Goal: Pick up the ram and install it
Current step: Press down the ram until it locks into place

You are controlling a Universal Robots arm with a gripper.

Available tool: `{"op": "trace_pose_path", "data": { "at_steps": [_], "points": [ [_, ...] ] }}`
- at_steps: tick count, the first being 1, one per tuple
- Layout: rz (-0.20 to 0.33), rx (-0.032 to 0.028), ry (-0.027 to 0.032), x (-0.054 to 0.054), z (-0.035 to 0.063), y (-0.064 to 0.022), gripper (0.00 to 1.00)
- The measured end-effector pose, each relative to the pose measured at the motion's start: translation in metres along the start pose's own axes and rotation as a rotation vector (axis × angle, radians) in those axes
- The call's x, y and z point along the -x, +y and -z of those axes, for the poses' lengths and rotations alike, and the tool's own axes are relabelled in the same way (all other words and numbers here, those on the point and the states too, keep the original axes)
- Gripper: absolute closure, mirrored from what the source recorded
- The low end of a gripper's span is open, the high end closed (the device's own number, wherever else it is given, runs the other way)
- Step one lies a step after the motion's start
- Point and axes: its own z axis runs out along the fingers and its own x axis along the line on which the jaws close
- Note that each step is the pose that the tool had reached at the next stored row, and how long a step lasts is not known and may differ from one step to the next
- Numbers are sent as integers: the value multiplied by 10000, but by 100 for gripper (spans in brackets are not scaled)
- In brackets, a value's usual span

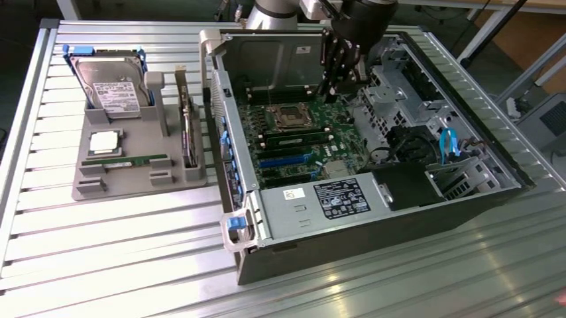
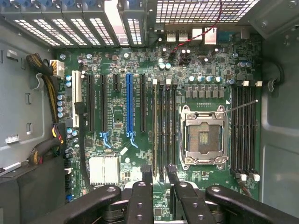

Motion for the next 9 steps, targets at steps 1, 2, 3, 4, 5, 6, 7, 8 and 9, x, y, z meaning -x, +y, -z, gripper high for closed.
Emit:
{"op": "trace_pose_path", "data": {
  "at_steps": [1, 2, 3, 4, 5, 6, 7, 8, 9],
  "points": [
    [0, 0, 0, 0, 0, 0, 76],
    [0, 0, 0, 0, 0, 0, 76],
    [0, 0, 0, 0, 0, 0, 76],
    [0, 0, 1, 0, 0, 0, 76],
    [0, 0, 0, 0, 0, 0, 76],
    [0, 0, 0, 0, 0, 0, 76],
    [0, 0, 0, 0, 0, 0, 76],
    [0, 0, 0, 0, 0, 0, 76],
    [0, 0, 0, 0, 0, 0, 77]
  ]
}}
